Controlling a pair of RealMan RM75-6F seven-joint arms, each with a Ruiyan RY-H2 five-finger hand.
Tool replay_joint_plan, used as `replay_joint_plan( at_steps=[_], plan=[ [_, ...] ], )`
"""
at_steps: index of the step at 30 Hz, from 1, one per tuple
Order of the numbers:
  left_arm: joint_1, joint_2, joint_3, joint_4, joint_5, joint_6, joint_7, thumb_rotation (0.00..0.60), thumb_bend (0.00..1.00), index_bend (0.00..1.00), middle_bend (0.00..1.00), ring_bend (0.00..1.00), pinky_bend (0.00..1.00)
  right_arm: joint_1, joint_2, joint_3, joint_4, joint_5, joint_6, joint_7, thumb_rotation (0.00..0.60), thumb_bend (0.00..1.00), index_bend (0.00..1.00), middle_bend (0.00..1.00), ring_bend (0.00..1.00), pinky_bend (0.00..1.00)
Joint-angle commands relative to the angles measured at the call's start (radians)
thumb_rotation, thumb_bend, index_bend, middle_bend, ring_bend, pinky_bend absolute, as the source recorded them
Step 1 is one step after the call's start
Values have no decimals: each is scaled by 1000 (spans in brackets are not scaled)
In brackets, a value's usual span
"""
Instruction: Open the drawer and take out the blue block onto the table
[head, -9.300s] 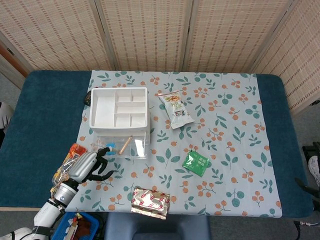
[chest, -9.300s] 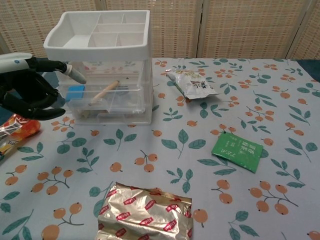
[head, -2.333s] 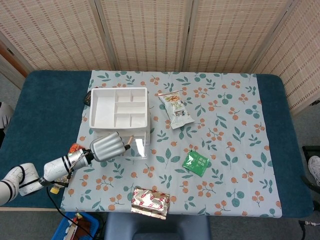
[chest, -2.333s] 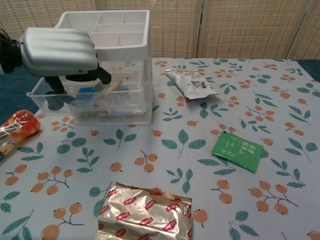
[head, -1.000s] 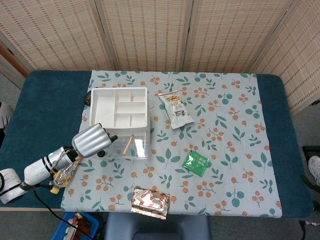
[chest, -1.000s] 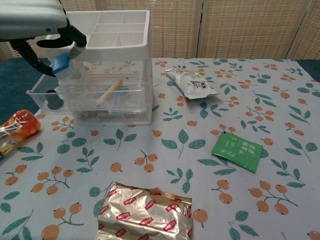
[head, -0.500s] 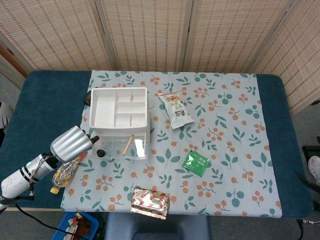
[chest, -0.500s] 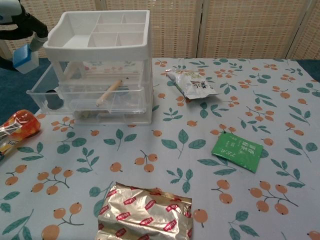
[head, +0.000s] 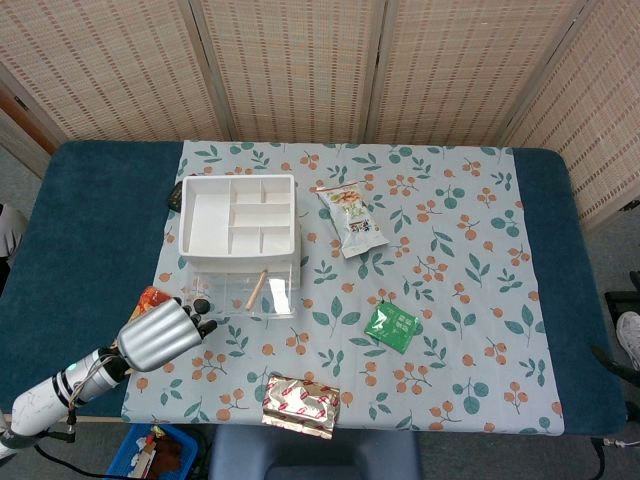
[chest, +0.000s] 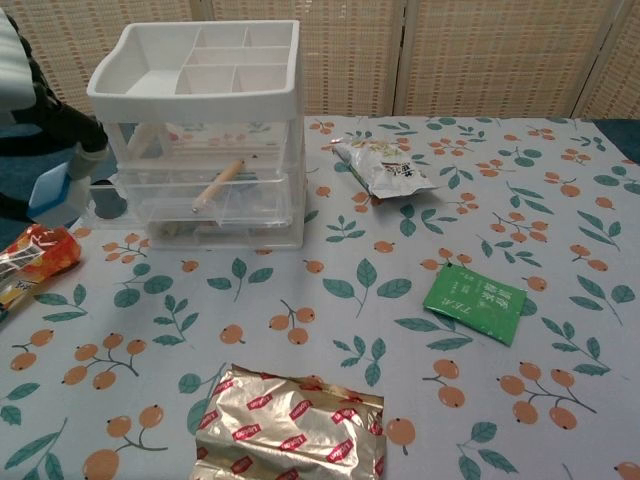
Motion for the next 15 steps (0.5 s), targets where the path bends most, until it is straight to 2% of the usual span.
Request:
replay_joint_plan(
  at_steps=[1, 15],
  plan=[
    [-6, -50, 10, 4, 28, -39, 19, 600, 118, 603, 858, 920, 1000, -3, 2, 0, -2, -1, 6, -1, 600, 93, 0, 78, 34, 132],
    [4, -278, -17, 140, 10, -109, 113, 600, 118, 597, 858, 921, 1000, -13, 6, -2, -2, 0, 17, 6, 600, 93, 0, 78, 34, 133]
  ],
)
